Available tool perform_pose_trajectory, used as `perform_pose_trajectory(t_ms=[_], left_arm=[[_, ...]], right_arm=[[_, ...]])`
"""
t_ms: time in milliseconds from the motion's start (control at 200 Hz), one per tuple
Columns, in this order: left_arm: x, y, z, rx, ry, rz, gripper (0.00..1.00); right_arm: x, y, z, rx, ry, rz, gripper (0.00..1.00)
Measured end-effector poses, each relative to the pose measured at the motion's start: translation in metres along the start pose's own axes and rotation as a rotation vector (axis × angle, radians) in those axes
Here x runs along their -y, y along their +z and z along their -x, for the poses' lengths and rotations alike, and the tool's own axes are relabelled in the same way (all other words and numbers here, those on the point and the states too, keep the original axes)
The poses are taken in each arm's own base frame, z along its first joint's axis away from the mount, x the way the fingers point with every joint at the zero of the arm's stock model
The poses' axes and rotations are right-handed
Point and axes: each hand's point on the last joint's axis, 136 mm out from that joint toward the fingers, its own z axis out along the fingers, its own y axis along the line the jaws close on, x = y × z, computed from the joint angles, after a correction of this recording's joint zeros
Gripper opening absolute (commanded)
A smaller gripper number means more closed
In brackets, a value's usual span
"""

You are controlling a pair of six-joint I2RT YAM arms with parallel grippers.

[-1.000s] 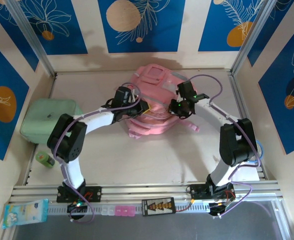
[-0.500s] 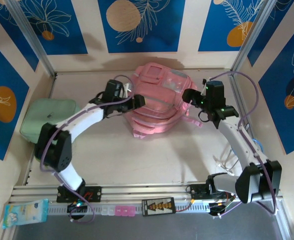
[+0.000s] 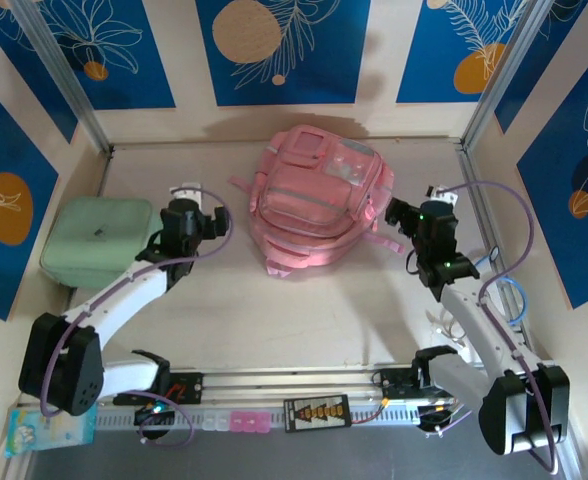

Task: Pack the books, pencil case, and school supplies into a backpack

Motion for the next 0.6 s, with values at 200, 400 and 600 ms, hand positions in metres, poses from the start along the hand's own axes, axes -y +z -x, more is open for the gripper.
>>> perform_pose_trajectory(t_ms=[200, 400, 600], left_arm=[[-0.040, 0.002, -0.032, 0.033, 0.112, 0.122, 0.99], [-0.061, 0.002, -0.054, 0.075, 0.176, 0.147, 1.00], [-0.058, 0.018, -0.074, 0.083, 0.169, 0.048, 1.00]], right_arm=[[0.031, 0.017, -0.055, -0.024, -0.089, -0.087, 0.99], [0.031, 0.035, -0.074, -0.039, -0.155, -0.069, 0.99], [0.026, 0.056, -0.081, -0.044, -0.171, -0.012, 0.99]])
